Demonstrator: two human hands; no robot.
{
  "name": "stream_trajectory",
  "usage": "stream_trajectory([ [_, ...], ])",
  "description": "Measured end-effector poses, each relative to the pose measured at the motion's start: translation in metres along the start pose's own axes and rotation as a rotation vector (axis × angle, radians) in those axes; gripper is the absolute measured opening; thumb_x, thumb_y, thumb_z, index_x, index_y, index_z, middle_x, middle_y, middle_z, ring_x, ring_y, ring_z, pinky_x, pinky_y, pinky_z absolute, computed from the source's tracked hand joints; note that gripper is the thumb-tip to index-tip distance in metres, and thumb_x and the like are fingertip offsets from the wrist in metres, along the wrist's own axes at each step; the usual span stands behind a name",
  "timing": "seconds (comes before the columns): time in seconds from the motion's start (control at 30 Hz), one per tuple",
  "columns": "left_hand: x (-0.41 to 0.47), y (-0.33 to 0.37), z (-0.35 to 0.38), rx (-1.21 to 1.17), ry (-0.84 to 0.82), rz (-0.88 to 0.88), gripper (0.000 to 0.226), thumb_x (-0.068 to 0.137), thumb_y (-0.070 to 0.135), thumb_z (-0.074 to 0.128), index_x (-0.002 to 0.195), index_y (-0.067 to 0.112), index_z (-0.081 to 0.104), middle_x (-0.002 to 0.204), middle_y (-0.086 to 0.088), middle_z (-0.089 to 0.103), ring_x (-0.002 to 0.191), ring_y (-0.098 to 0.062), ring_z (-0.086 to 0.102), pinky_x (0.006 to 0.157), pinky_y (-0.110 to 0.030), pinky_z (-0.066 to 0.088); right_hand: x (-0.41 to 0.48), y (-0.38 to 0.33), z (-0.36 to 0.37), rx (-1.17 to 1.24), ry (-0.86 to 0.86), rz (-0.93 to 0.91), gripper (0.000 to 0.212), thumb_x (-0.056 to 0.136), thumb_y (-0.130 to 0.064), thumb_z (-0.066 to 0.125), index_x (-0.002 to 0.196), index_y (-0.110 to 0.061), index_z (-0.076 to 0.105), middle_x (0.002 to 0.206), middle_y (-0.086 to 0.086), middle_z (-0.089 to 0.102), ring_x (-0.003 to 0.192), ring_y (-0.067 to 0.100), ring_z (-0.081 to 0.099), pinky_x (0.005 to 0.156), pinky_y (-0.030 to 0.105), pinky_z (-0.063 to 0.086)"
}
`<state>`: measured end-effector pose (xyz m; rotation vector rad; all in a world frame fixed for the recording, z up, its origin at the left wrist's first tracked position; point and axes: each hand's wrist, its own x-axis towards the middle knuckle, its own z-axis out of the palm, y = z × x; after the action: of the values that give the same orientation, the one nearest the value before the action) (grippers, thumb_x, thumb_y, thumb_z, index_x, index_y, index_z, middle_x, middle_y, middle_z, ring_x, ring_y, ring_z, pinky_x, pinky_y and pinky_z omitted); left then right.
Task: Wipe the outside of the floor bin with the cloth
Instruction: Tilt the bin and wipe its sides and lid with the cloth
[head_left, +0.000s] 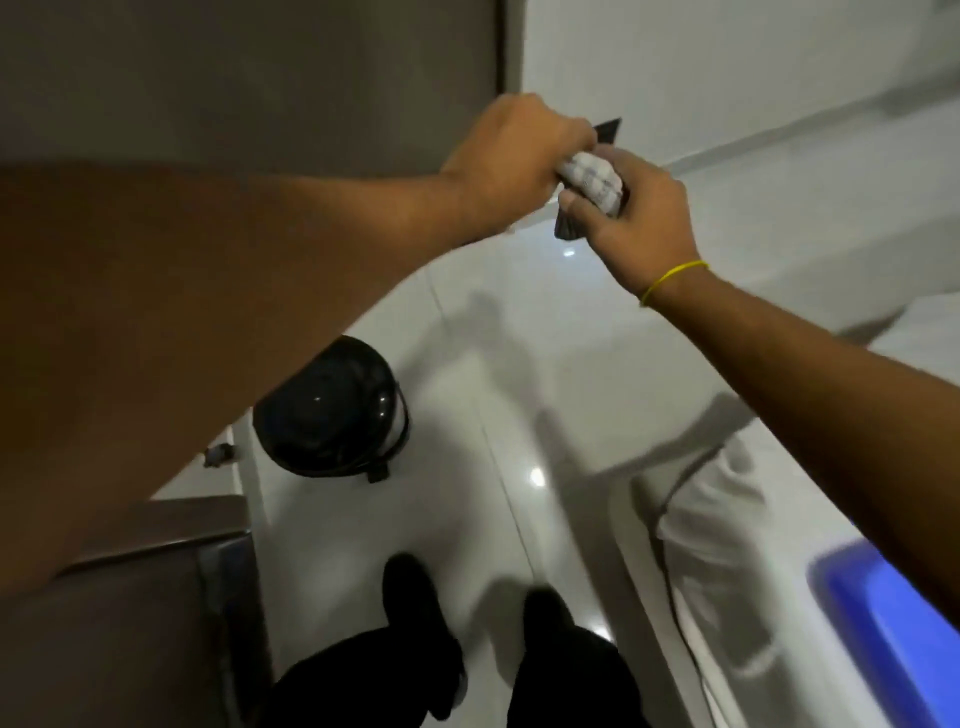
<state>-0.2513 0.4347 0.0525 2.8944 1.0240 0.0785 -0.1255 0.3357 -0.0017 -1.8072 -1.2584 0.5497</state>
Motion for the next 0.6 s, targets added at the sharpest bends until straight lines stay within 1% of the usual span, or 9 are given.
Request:
stream_trajectory([
  [0.07, -0.022, -0.051, 0.035, -0.037, 0.0, -0.029, 0.045, 0.101, 0.037, 0.046, 0.129, 0.017, 0.075, 0.116, -0.015, 0.082, 0.108, -0.039, 0.077, 0.094, -0.044, 0.056, 0.015, 0.009, 0.071, 0.049, -0.034, -0.019, 0.039, 0.087, -0.028, 0.068, 0.123, -0.018, 0.077, 0.112, 0.005, 0.084, 0.107, 0.025, 0.077, 0.1, 0.042, 0.06],
  [0.13, -0.044, -0.086, 0.069, -0.044, -0.033, -0.037, 0.063, 0.097, 0.046, 0.035, 0.13, 0.01, 0.075, 0.12, -0.017, 0.082, 0.112, -0.039, 0.076, 0.098, -0.042, 0.055, 0.02, 0.025, 0.131, 0.149, -0.064, 0.013, 0.038, 0.086, -0.02, 0.066, 0.122, -0.014, 0.079, 0.111, 0.004, 0.083, 0.104, 0.024, 0.077, 0.098, 0.04, 0.061],
  [0.2, -0.06, -0.122, 0.114, -0.028, -0.045, -0.057, 0.061, 0.099, 0.041, 0.045, 0.147, 0.007, 0.065, 0.134, -0.019, 0.077, 0.124, -0.04, 0.073, 0.105, -0.044, 0.053, 0.018, 0.05, 0.192, 0.264, -0.073, 0.079, 0.033, 0.089, -0.014, 0.066, 0.118, -0.007, 0.08, 0.106, 0.006, 0.081, 0.096, 0.016, 0.073, 0.086, 0.031, 0.06],
  [0.27, -0.074, -0.156, 0.167, 0.024, -0.044, -0.086, 0.074, 0.098, 0.035, 0.059, 0.166, 0.012, 0.042, 0.149, -0.02, 0.067, 0.139, -0.041, 0.064, 0.111, -0.052, 0.052, 0.008, 0.081, 0.247, 0.293, -0.059, 0.162, 0.027, 0.096, -0.013, 0.067, 0.117, -0.005, 0.081, 0.109, 0.007, 0.08, 0.097, 0.009, 0.069, 0.085, 0.025, 0.058],
  [0.33, -0.092, -0.179, 0.217, 0.079, -0.07, -0.122, 0.09, 0.094, 0.047, 0.062, 0.171, 0.018, 0.028, 0.153, -0.017, 0.062, 0.147, -0.038, 0.056, 0.114, -0.058, 0.046, -0.011, 0.117, 0.295, 0.287, -0.032, 0.285, 0.022, 0.101, -0.018, 0.066, 0.112, -0.006, 0.081, 0.107, 0.013, 0.08, 0.097, 0.017, 0.067, 0.088, 0.034, 0.056],
  [0.43, -0.12, -0.206, 0.287, 0.182, -0.185, -0.051, 0.09, 0.096, 0.067, 0.057, 0.169, 0.022, 0.027, 0.16, -0.011, 0.056, 0.159, -0.031, 0.044, 0.119, -0.065, 0.034, -0.041, 0.17, 0.357, 0.322, 0.021, 0.418, 0.022, 0.102, -0.027, 0.064, 0.092, -0.011, 0.075, 0.096, 0.018, 0.077, 0.09, 0.03, 0.066, 0.08, 0.039, 0.053],
  [0.5, -0.142, -0.22, 0.335, 0.264, -0.288, 0.06, 0.085, 0.101, 0.072, 0.047, 0.167, 0.024, 0.028, 0.168, -0.003, 0.051, 0.168, -0.027, 0.033, 0.123, -0.07, 0.026, -0.061, 0.203, 0.395, 0.36, 0.038, 0.493, 0.027, 0.102, -0.03, 0.062, 0.079, -0.017, 0.066, 0.084, 0.012, 0.072, 0.078, 0.03, 0.066, 0.062, 0.024, 0.052],
  [0.57, -0.166, -0.23, 0.373, 0.288, -0.328, 0.094, 0.085, 0.102, 0.076, 0.035, 0.17, 0.025, 0.024, 0.175, 0.002, 0.044, 0.172, -0.024, 0.025, 0.128, -0.074, 0.019, -0.079, 0.229, 0.422, 0.393, 0.056, 0.544, 0.026, 0.101, -0.029, 0.061, 0.077, -0.019, 0.065, 0.073, 0.004, 0.065, 0.054, 0.013, 0.064, 0.035, 0.009, 0.038],
  [0.6, -0.178, -0.235, 0.386, 0.27, -0.326, 0.083, 0.087, 0.102, 0.078, 0.031, 0.171, 0.026, 0.023, 0.178, 0.003, 0.04, 0.173, -0.023, 0.022, 0.129, -0.075, 0.018, -0.087, 0.239, 0.431, 0.407, 0.048, 0.559, 0.024, 0.101, -0.028, 0.061, 0.079, -0.019, 0.066, 0.072, 0.002, 0.064, 0.05, 0.01, 0.065, 0.035, 0.009, 0.038],
])
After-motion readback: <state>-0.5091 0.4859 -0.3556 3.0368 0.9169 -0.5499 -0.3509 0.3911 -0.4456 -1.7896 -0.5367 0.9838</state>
